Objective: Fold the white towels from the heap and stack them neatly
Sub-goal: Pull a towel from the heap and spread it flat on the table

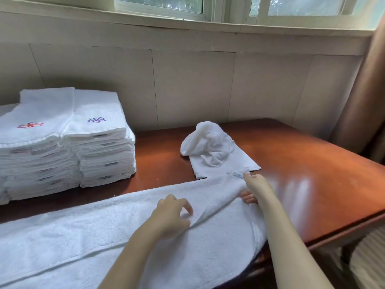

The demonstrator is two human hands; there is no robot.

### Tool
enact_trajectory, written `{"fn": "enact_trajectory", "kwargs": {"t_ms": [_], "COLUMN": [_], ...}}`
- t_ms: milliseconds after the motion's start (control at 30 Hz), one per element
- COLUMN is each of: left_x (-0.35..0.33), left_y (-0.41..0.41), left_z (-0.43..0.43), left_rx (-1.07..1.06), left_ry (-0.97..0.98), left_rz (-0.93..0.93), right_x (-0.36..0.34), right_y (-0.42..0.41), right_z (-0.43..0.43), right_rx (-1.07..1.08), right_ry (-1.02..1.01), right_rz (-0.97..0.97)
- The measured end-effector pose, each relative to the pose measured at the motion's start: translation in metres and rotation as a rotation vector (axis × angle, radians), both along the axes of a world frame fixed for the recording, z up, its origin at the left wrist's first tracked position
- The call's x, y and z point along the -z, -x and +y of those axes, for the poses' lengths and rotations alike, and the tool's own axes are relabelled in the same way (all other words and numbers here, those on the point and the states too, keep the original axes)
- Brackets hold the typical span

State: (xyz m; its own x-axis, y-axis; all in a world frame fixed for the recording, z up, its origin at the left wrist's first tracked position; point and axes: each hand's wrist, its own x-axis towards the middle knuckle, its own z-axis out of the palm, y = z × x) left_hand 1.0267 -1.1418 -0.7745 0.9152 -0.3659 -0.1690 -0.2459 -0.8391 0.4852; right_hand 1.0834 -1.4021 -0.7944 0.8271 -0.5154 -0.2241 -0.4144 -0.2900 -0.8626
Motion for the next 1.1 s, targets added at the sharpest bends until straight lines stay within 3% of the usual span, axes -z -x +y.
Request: {"fn": "enact_trajectory", "kwargs": {"t_ms": [167, 233, 367, 567, 733, 900, 1100], "left_x": [-0.001, 0.0, 0.007, 0.013, 0.017, 0.012, 0.019], "left_y": [0.006, 0.009, 0.017, 0.023, 0.022, 0.009, -0.015], "left_z": [-0.017, -0.025, -0.04, -0.046, -0.043, -0.032, 0.022], "left_rx": [0.208, 0.291, 0.407, 0.409, 0.426, 0.312, -0.064], "left_ry": [0.088, 0.064, 0.094, 0.122, 0.111, 0.122, -0.233], "left_rz": [0.025, -0.022, -0.045, -0.102, -0.164, -0.157, -0.132], "right_x": [-0.011, -0.014, -0.019, -0.018, -0.04, -0.037, -0.015], "right_y": [0.01, 0.015, 0.024, 0.053, 0.082, 0.077, 0.043], "right_z": [-0.007, -0.011, -0.011, -0.022, -0.041, -0.035, 0.025], "right_rx": [0.113, 0.152, 0.116, -0.232, -0.056, 0.006, -0.084], "right_ry": [-0.395, -0.431, -0.212, 0.314, 0.379, 0.652, 0.715], "right_rz": [-0.04, -0.094, -0.079, 0.179, 0.434, 0.232, 0.242]}}
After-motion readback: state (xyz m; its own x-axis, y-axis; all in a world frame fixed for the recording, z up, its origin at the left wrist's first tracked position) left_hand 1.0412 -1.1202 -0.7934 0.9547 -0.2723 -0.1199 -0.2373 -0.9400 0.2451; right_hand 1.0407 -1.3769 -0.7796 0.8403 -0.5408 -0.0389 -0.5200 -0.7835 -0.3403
